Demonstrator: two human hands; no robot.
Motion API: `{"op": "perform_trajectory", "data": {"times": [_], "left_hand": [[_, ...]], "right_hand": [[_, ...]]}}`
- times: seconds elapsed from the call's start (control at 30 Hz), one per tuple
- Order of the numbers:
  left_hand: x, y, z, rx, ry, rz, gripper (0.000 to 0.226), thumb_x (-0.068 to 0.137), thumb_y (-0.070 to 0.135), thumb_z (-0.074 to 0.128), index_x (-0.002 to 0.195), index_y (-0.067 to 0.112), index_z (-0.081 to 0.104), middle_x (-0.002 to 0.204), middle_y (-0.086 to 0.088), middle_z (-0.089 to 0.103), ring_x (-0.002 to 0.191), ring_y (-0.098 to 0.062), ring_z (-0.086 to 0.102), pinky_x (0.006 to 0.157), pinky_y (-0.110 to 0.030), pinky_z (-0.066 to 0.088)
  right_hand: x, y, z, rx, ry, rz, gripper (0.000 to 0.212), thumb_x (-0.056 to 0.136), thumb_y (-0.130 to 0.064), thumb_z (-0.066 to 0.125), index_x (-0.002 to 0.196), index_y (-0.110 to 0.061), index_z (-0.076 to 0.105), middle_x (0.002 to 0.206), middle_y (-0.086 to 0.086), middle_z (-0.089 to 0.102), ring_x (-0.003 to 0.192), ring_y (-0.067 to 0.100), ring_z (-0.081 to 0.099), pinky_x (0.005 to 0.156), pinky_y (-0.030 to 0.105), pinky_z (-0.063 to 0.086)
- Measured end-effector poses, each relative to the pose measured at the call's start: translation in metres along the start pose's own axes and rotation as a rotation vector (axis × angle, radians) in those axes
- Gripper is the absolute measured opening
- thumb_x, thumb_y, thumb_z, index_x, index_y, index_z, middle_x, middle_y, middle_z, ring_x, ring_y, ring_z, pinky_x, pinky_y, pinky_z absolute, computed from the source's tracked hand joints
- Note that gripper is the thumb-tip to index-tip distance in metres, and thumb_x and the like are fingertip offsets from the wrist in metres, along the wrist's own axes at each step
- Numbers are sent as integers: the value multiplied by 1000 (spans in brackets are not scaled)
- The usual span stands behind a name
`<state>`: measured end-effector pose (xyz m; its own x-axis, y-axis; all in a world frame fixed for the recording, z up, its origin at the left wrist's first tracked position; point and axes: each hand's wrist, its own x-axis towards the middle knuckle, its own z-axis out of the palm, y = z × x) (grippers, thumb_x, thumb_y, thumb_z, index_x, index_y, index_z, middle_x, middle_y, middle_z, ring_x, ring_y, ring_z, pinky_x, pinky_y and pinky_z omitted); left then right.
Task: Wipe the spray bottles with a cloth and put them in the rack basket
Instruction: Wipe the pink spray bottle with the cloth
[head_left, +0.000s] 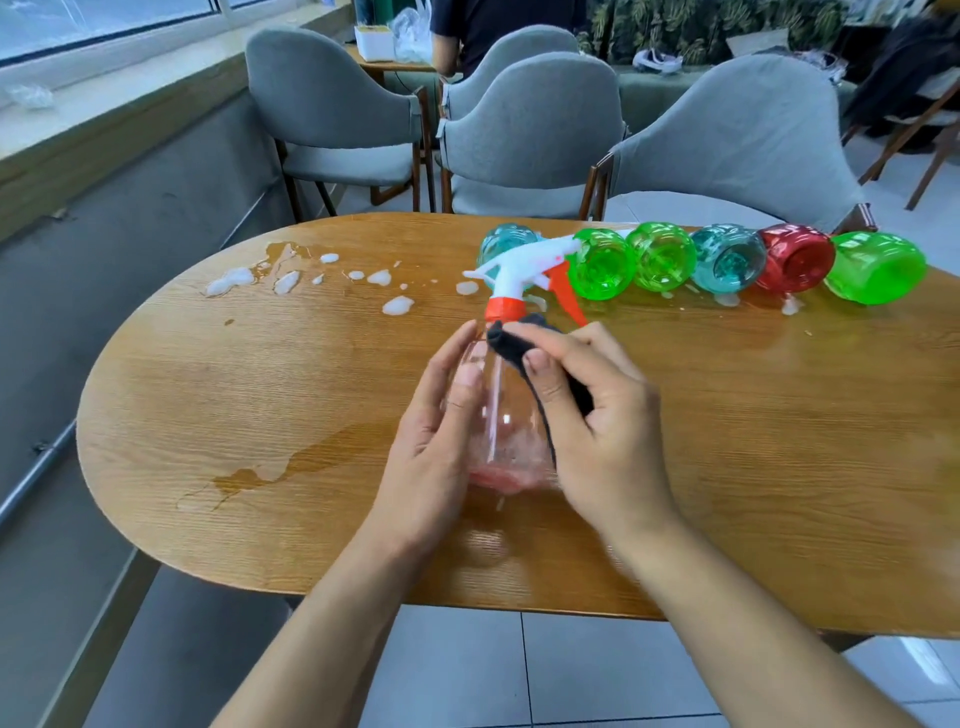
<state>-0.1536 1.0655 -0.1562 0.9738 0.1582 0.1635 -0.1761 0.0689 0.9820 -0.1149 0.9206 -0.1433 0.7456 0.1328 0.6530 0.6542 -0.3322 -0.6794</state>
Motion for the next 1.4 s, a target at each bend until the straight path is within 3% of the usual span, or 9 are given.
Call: {"op": "perform_trajectory", "data": {"times": [0.17,0.3,0.5,0.7,0.83,1.07,1.23,1.33,1.4], "left_hand": [[5,5,-14,-161,52,-60,40,111,43,43,149,42,55,135,-2,74,114,-22,75,82,-38,64],[5,5,-16,-170,24,-53,41,112,43,41,151,39,54,142,0,70,130,-23,68,109,-50,52],[8,9,-15,-302,-32,-151,44,113,49,34,153,42,49,146,-8,66,112,-33,73,58,-34,62],[5,6,-6,-405,-89,-247,51,105,61,40,143,39,65,143,-13,68,131,-38,65,92,-56,61],[2,7,3,-296,-196,-183,65,97,69,47,149,32,59,139,-17,67,105,-30,69,64,-36,59],[6,0,-3,-353,-39,-221,70,97,63,54,145,12,61,115,-16,75,83,-20,74,57,-29,60],[12,2,-20,-347,23,-276,68,101,67,50,145,16,62,125,-17,74,105,-26,73,81,-36,61],[12,4,-18,-255,36,-211,62,103,65,47,145,22,62,128,-16,74,103,-26,75,68,-35,61],[10,2,-11,-192,-10,-129,54,104,63,51,147,32,61,139,-9,70,122,-32,69,81,-48,61]], "right_hand": [[-25,0,3,-16,-235,-214,27,108,-28,58,126,-20,76,98,1,57,82,13,59,71,27,50],[-25,0,0,-35,-317,-261,27,109,-32,57,126,-23,77,99,2,59,83,16,60,68,33,52],[-14,3,-13,249,-95,55,27,106,-31,54,120,-24,76,95,-6,63,91,10,62,83,22,44],[7,7,-16,370,105,183,25,106,-28,55,123,-33,72,110,-1,70,109,16,67,98,31,50],[10,5,-13,288,53,119,25,107,-26,55,124,-34,72,104,-5,68,105,18,67,95,35,53],[-14,3,-11,113,-184,-126,25,104,-18,61,124,-16,76,95,4,57,84,16,60,74,27,47],[-19,-2,-6,124,-490,-134,24,106,-25,62,122,-21,79,96,-4,56,84,14,58,73,31,49],[-12,-9,-4,247,-278,-16,25,105,-22,59,122,-19,77,94,0,59,87,15,61,79,22,46],[0,-6,-6,244,-69,57,27,107,-22,56,126,-20,75,98,0,63,94,14,63,85,22,47]]}}
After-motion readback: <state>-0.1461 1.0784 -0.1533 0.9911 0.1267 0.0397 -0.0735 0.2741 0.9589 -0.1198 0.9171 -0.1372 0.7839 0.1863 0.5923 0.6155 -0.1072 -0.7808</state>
